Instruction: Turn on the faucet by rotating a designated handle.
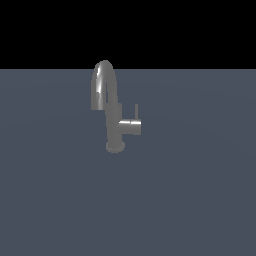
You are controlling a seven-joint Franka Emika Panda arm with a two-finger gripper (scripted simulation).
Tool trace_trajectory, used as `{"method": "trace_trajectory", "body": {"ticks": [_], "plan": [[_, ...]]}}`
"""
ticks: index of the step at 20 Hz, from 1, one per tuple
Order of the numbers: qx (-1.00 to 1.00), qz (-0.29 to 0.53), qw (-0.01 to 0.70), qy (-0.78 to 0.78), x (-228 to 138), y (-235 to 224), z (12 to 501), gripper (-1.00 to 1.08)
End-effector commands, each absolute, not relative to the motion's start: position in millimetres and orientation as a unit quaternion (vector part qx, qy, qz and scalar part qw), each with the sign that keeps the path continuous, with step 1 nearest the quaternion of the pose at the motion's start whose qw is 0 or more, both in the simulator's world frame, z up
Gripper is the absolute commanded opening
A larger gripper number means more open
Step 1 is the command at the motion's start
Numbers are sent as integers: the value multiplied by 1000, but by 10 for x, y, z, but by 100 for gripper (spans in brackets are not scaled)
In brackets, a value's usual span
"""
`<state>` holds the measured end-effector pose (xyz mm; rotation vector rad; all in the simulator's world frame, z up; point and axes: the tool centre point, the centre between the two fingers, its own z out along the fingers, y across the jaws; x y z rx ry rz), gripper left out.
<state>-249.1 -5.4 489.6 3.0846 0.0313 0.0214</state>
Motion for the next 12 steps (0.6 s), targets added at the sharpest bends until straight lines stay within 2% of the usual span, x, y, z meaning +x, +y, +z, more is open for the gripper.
{"method": "trace_trajectory", "body": {"ticks": [1,12], "plan": [[1000,7,28,10,-2491,-54,4896,-100],[1000,-13,6,-12,-2330,-41,4859,-100]]}}
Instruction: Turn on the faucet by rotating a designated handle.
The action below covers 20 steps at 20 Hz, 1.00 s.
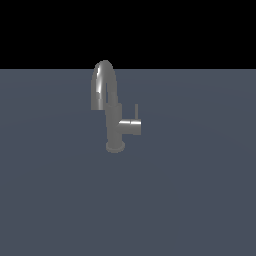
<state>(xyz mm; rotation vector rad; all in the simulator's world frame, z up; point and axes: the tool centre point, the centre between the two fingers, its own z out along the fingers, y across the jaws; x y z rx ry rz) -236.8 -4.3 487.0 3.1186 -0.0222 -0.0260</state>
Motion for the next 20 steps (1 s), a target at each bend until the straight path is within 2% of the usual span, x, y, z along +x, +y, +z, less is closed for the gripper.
{"method": "trace_trajectory", "body": {"ticks": [1,20], "plan": [[1000,-17,2,-17,-2299,-39,4852,-100],[968,-141,-136,-156,-1334,-77,4483,-100]]}}
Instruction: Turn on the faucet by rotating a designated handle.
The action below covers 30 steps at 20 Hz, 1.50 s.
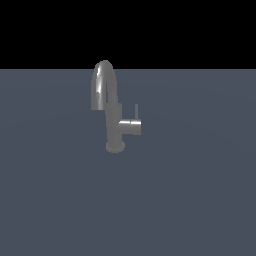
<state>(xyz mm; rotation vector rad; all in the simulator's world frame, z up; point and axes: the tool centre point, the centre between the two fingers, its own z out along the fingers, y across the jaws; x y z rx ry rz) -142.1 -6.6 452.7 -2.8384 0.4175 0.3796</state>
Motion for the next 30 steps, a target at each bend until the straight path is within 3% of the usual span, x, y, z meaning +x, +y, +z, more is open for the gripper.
{"method": "trace_trajectory", "body": {"ticks": [1,16,30], "plan": [[-964,149,145,164,-1279,-84,4453,-100],[-878,262,275,291,-487,-248,3842,-100],[-732,369,401,409,108,-413,2962,-100]]}}
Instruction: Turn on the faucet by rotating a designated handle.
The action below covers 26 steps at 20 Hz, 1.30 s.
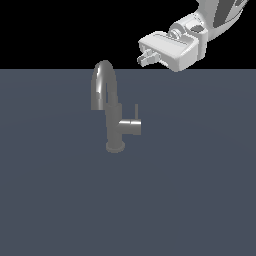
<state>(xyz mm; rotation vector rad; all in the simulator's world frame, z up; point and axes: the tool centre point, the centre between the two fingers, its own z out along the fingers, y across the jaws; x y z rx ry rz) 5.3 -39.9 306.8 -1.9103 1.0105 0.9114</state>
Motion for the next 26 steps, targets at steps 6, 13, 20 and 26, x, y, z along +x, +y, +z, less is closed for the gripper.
{"method": "trace_trajectory", "body": {"ticks": [6,13,20,26], "plan": [[-650,410,450,455,281,-438,2510,-100],[-557,447,494,496,399,-409,2023,-100],[-496,467,517,518,443,-353,1722,-100],[-475,473,525,524,454,-321,1622,-100]]}}
